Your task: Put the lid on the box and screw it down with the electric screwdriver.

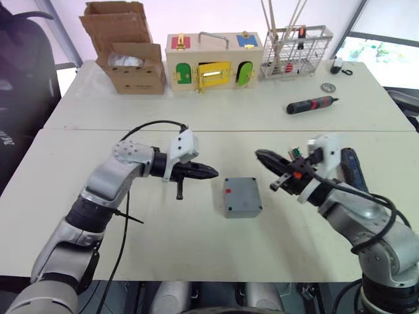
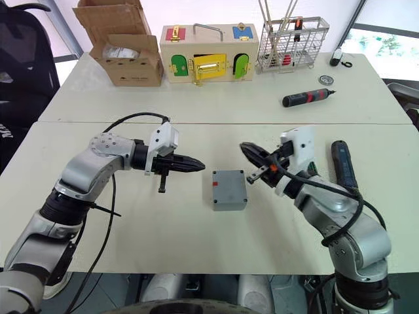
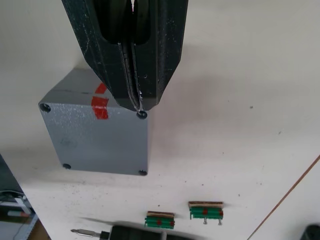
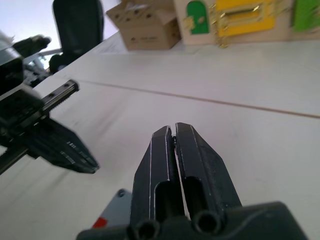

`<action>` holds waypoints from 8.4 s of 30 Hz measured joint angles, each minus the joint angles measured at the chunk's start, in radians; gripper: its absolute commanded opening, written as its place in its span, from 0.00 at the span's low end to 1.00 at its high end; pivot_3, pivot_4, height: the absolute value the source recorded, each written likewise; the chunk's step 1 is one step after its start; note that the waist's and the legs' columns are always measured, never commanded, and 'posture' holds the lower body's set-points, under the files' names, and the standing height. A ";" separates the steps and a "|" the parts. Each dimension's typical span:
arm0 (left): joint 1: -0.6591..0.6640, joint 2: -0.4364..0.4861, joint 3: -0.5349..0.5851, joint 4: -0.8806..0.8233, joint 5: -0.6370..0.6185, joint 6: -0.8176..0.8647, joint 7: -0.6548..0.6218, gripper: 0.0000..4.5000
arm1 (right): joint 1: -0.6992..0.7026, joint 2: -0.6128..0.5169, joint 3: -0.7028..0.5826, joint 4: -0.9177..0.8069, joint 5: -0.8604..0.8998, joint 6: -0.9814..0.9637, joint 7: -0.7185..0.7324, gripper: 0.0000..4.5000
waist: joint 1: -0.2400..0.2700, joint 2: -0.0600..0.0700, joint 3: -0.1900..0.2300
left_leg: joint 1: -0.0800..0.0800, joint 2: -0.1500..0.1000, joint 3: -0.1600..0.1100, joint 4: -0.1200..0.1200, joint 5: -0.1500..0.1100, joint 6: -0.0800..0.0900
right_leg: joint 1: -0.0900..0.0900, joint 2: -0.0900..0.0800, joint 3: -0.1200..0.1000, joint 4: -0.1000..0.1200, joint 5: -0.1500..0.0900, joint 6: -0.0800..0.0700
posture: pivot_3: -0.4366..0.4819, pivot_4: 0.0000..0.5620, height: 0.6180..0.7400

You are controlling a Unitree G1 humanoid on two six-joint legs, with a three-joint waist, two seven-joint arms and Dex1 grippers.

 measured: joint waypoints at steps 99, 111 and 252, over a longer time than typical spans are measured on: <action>-0.098 -0.220 -0.057 0.023 0.027 -0.138 -0.011 0.00 | -0.208 -0.652 -0.391 0.329 0.194 0.446 0.188 0.99 | -0.001 0.000 0.001 | -0.001 0.000 0.001 0.000 -0.001 0.002 | 0.000 -0.005 -0.001 -0.003 0.000 0.000 | 0.48 0.27 0.62; -0.046 -0.303 -0.100 -0.071 0.041 -0.148 0.057 0.00 | -0.184 -0.947 -0.009 0.796 0.071 0.490 0.526 0.99 | -0.009 0.003 0.000 | -0.002 0.001 0.001 0.000 -0.001 0.002 | 0.000 -0.006 0.000 -0.004 0.000 0.000 | 0.48 0.27 0.62; -0.019 -0.173 -0.116 0.089 0.158 -0.173 -0.019 0.00 | 0.050 0.223 0.134 -0.024 -0.308 -0.290 -0.010 0.40 | -0.048 0.012 -0.004 | -0.005 -0.004 0.000 0.000 0.004 -0.001 | -0.010 -0.003 -0.001 0.015 -0.001 0.001 | 0.48 0.27 0.62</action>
